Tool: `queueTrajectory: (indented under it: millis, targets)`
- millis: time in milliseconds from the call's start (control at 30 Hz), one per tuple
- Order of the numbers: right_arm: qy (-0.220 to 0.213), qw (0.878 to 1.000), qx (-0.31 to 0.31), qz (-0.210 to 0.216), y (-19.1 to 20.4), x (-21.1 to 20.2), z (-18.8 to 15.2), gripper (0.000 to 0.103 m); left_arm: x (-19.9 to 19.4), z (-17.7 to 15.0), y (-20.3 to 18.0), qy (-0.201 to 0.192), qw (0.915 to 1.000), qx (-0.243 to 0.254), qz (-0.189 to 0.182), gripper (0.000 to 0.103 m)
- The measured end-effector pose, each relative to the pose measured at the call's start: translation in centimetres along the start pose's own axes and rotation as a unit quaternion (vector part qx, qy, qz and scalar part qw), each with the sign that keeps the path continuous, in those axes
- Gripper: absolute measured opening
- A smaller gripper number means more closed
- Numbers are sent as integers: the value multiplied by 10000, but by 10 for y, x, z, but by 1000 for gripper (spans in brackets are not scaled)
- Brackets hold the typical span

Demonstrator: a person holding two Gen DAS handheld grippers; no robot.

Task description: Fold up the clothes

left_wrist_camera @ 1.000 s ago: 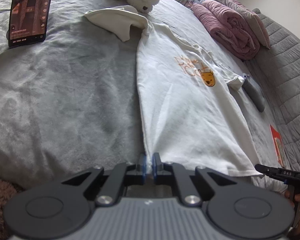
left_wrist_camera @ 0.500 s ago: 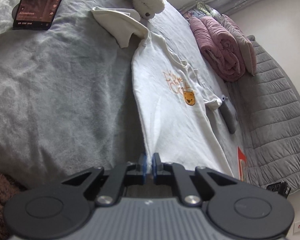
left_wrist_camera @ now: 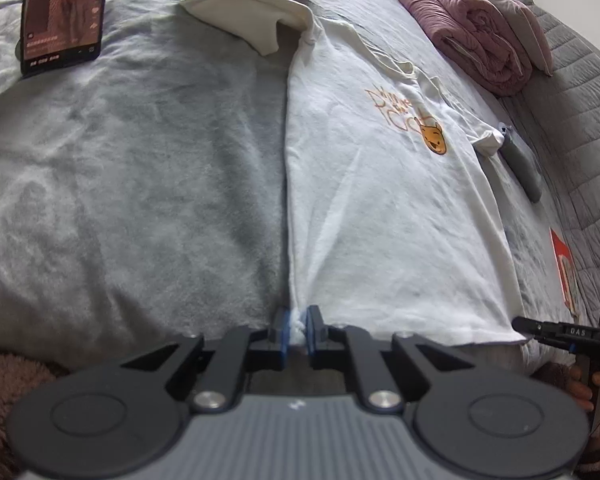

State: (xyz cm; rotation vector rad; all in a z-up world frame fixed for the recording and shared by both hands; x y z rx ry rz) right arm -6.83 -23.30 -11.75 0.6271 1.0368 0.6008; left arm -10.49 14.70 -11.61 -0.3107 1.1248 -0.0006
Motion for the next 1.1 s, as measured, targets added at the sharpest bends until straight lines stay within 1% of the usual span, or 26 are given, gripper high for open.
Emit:
queueTrajectory:
  millis: [33, 67, 100, 133, 333, 400, 533, 667, 733, 833, 867, 967, 1100]
  targets:
    - [-26, 10000, -12, -20, -1, -2, 3, 22, -2, 1, -1, -24, 10000, 59, 18, 28]
    - [-52, 10000, -25, -41, -2, -4, 6, 32, -3, 3, 0, -86, 9999, 90, 55, 32]
    - [-96, 9999, -33, -67, -3, -5, 9, 40, -5, 5, 0, -158, 9998, 113, 97, 40]
    - [-171, 9998, -40, -61, -5, -6, 14, 50, -6, 7, 0, -229, 9995, 134, 160, 42]
    - [-436, 9990, 12, -13, -13, -1, 49, 51, -7, 36, -8, -696, 9951, 292, 639, 45]
    - [-509, 9987, 18, -2, -16, 4, 64, 51, -5, 47, -15, -835, 9934, 324, 720, 46]
    - [-579, 9983, -19, 30, -16, 20, 92, 51, 4, 68, -37, -1036, 9921, 317, 639, 55]
    - [-643, 9979, -84, -17, -17, 41, 125, 51, 20, 85, -65, -1099, 9920, 334, 532, 58]
    - [-709, 9974, -134, -34, -16, 51, 142, 51, 29, 93, -82, -1135, 9916, 397, 472, 61]
    - [-887, 9959, -188, -17, -16, 65, 171, 52, 45, 107, -109, -1183, 9905, 557, 413, 61]
    - [-965, 9952, -182, 16, -17, 70, 181, 52, 51, 112, -117, -1210, 9898, 618, 424, 61]
    - [-1181, 9928, -182, 81, -17, 80, 203, 52, 67, 119, -131, -1449, 9855, 726, 497, 61]
    - [-1498, 9885, -207, 92, -24, 89, 224, 52, 87, 128, -148, -1780, 9784, 861, 597, 61]
Point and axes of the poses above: each gripper's, at about its wrist camera, not at the fingertips, and x roughly the way its jaws point, y to its left, z to its top, the point moved 10 cm from there along x, roughly the way its jaws point, and after that the axes turned 13 degrees about z, right-handed, at the moved point
